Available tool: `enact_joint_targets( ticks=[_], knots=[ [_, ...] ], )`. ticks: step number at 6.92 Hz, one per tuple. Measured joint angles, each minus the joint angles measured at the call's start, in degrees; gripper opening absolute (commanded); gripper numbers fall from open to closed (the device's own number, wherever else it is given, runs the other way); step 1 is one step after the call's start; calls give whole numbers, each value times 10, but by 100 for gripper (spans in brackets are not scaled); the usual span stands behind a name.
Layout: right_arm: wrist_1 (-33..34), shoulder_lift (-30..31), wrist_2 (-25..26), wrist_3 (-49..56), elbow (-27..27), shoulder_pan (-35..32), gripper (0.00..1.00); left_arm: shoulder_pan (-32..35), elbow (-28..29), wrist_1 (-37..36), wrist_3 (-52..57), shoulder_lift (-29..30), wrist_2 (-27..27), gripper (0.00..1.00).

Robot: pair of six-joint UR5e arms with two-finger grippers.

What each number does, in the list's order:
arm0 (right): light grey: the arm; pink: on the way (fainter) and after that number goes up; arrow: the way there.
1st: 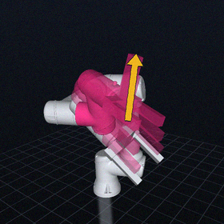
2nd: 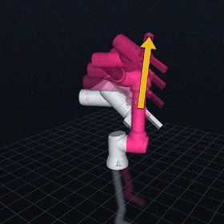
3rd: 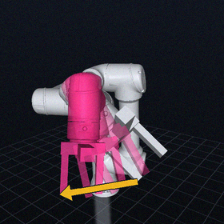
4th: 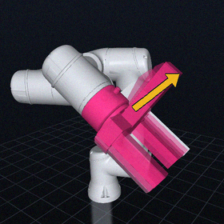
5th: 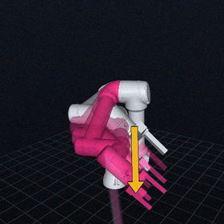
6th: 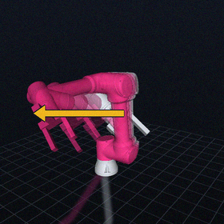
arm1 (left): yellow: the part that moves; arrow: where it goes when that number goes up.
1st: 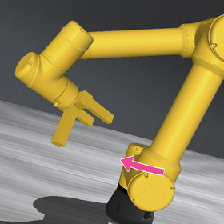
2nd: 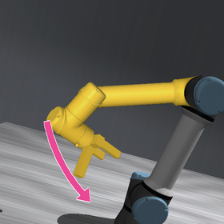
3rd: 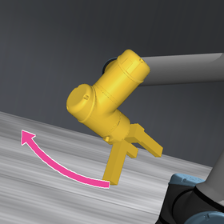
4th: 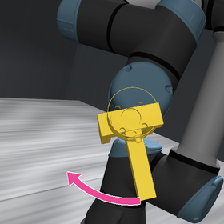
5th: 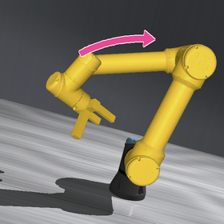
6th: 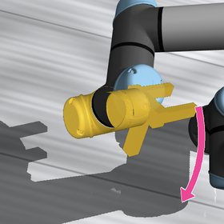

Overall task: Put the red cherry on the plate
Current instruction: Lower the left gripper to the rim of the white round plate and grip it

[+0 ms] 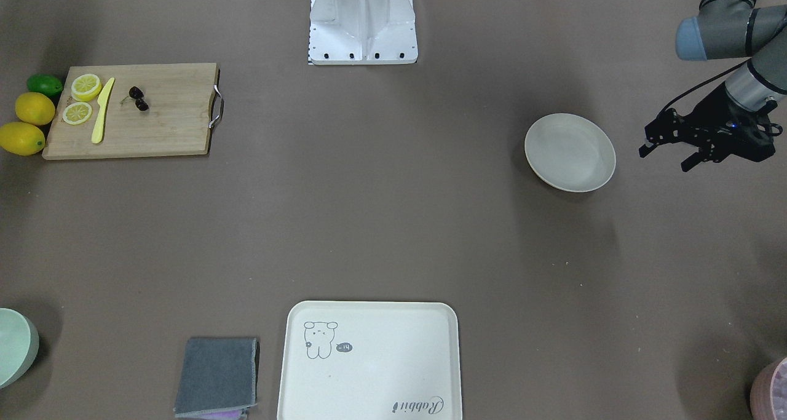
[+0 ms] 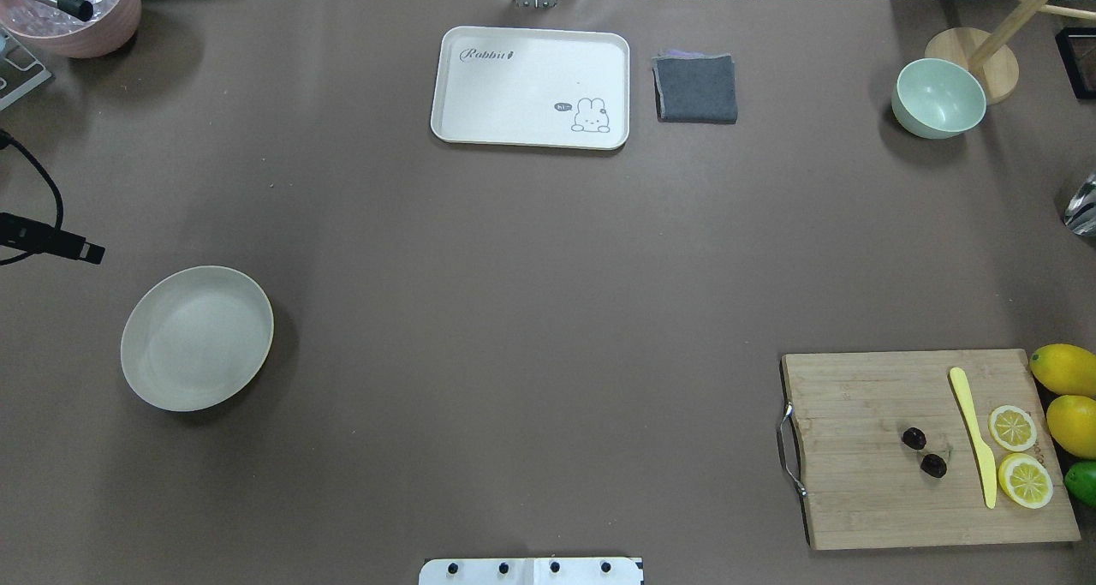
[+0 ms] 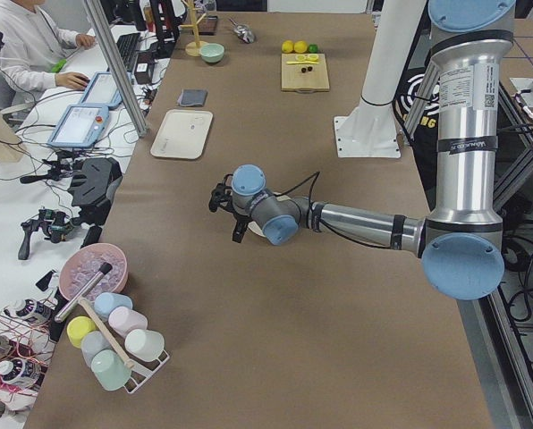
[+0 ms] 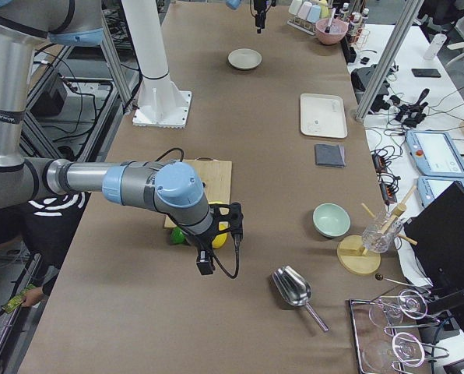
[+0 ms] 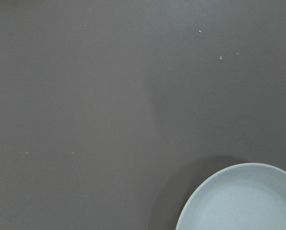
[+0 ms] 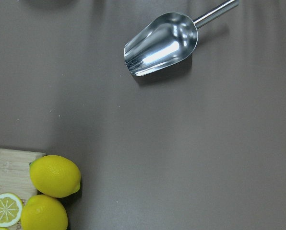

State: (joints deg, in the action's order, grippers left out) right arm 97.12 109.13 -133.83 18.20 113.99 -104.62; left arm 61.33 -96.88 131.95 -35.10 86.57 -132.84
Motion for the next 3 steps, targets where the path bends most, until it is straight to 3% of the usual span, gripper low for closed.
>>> enact_joint_targets(
  ticks=[3],
  knots=[
    [0, 0, 0, 0, 0, -1, 100, -74, 68, 147, -107, 0, 52, 97]
  ],
)
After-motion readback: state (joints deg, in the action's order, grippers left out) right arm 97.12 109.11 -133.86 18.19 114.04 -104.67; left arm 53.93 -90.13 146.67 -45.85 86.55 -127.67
